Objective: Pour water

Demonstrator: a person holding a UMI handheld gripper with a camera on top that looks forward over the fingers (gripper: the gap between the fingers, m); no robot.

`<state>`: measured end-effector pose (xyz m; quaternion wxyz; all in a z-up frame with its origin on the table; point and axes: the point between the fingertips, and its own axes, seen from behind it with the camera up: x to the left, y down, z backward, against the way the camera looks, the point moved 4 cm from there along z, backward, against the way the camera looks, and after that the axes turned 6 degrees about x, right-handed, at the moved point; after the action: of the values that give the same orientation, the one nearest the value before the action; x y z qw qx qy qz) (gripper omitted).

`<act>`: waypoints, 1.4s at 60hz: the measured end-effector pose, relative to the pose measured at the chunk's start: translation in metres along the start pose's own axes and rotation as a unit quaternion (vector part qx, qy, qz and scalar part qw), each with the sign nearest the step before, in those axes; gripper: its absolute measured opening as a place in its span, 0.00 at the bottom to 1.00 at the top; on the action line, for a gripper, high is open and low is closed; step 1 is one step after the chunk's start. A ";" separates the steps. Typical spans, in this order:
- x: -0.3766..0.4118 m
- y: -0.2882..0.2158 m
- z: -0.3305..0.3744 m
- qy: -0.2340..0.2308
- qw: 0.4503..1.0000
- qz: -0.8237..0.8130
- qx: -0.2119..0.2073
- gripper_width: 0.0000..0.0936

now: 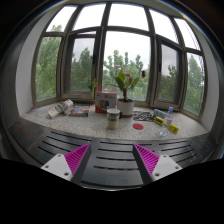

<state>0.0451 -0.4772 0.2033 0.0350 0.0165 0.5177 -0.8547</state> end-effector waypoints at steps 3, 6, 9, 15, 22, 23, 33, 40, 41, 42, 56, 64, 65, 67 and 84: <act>0.000 0.008 0.003 0.010 1.000 -0.004 0.011 0.91; -0.021 0.019 -0.010 0.006 1.000 -0.007 0.020 0.91; -0.033 0.030 -0.018 0.008 1.000 -0.011 0.027 0.91; -0.085 0.052 -0.047 0.007 0.999 -0.016 0.039 0.91; -0.152 0.070 -0.085 0.012 0.999 -0.018 0.043 0.91; -0.163 0.071 -0.092 0.014 0.999 -0.019 0.042 0.91; -0.277 0.064 -0.172 0.038 0.999 -0.015 0.022 0.91; -0.339 0.035 -0.235 0.046 0.999 -0.012 -0.006 0.91; -0.346 0.029 -0.244 0.046 0.999 -0.013 -0.011 0.91; -0.352 0.024 -0.252 0.045 0.999 -0.014 -0.015 0.91; -0.402 -0.033 -0.364 0.042 0.997 -0.014 -0.064 0.89; -0.407 -0.046 -0.395 0.036 0.997 -0.020 -0.071 0.69; -0.410 -0.047 -0.400 0.033 0.996 -0.019 -0.074 0.62; -0.408 -0.049 -0.400 0.038 0.996 -0.020 -0.083 0.53; -0.402 -0.054 -0.402 0.045 0.993 -0.005 -0.111 0.34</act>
<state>0.4381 -0.0783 0.0907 0.0093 0.0482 0.6109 -0.7902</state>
